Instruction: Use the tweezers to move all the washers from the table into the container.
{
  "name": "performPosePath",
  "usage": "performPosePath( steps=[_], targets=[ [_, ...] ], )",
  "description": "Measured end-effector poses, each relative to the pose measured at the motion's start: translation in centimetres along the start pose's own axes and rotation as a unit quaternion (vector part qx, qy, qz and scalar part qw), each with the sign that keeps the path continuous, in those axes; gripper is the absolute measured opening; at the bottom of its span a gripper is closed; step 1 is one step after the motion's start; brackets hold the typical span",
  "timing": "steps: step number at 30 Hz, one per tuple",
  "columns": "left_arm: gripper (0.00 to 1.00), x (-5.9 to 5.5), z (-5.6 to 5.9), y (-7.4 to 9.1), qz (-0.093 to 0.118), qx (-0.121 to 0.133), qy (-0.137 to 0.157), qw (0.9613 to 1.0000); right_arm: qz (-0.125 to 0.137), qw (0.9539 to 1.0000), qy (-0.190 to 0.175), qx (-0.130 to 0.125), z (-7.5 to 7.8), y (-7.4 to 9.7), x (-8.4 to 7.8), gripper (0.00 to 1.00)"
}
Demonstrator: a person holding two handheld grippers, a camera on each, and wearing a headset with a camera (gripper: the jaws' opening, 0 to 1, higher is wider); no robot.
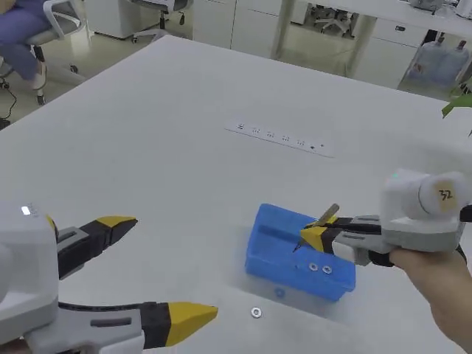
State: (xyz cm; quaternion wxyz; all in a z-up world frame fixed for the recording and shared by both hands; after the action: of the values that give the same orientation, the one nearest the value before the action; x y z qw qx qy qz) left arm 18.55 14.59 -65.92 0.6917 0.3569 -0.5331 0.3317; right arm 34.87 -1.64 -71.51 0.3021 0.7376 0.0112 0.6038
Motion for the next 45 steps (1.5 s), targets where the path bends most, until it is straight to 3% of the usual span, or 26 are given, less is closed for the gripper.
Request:
performPosePath(
  steps=[4,14,45],
  targets=[
    [0.95,-0.2,-0.2,0.2,-0.002,0.004,0.003,1.0000,0.006,0.9999,-0.013,-0.005,0.1,0.2,-0.2,0.03],
    [0.95,-0.1,-0.4,0.0,-0.003,0.005,0.003,1.0000,-0.012,0.9998,-0.011,-0.010,0.0,0.5,-1.2,0.03],
    [0.95,-0.1,-0.3,0.1,-0.003,0.003,0.001,1.0000,-0.008,0.9999,-0.014,-0.006,-0.6,0.6,-1.0,0.03]
  ],
)
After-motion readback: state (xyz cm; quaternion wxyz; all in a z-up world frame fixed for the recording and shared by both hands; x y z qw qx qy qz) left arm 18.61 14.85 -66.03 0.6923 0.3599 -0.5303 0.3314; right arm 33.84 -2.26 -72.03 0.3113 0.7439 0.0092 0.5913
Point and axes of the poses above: the centre of the closed fingertips' face, and the gripper's own axes: y roughly backward along the fingers, z roughly to its right, x roughly out of its top, the point moved 3 cm from there along y, roughly backward along the fingers, and after that the axes turned 9 degrees about z, right-handed, at the moved point
